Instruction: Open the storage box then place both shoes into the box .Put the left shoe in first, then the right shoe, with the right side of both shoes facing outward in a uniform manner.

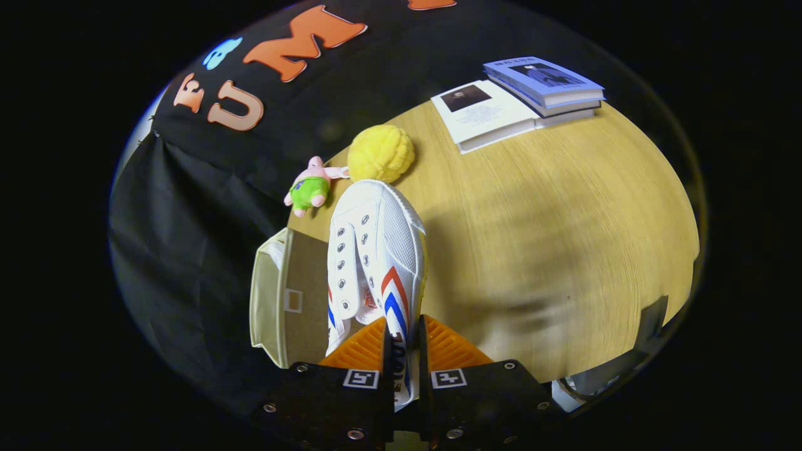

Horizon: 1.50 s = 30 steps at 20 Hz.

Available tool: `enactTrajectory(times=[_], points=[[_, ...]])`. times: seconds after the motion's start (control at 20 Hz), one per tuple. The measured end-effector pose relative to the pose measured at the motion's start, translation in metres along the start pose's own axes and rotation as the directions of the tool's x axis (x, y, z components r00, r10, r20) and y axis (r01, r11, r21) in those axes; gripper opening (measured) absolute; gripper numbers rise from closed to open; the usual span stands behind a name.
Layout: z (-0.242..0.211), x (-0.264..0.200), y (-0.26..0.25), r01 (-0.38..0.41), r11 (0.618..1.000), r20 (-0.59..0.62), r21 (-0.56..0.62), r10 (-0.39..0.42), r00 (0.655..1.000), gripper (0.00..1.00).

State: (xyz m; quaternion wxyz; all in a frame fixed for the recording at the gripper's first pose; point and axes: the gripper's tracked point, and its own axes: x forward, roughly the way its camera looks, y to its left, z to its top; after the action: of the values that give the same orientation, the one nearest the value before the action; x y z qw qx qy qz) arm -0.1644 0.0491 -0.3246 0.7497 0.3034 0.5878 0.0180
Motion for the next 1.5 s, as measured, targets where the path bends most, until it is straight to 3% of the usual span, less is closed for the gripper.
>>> enactTrajectory(times=[0.35, 0.75, 1.05, 1.35, 1.45, 1.5], points=[[0.008, 0.014, 0.098, -0.115, 0.984, -0.024, -0.136, 0.112, 0.993, 0.16], [-0.024, 0.059, 0.185, -0.177, 0.943, -0.13, -0.283, 0.145, 0.981, 0.16], [-0.039, 0.088, 0.214, -0.139, 0.91, -0.153, -0.391, 0.085, 0.985, 0.16], [-0.056, 0.093, 0.211, -0.055, 0.895, -0.189, -0.442, -0.033, 0.981, 0.17], [-0.061, 0.089, 0.214, -0.062, 0.899, -0.205, -0.433, -0.032, 0.978, 0.26], [-0.059, 0.084, 0.213, -0.06, 0.894, -0.205, -0.445, -0.036, 0.978, 0.39]])
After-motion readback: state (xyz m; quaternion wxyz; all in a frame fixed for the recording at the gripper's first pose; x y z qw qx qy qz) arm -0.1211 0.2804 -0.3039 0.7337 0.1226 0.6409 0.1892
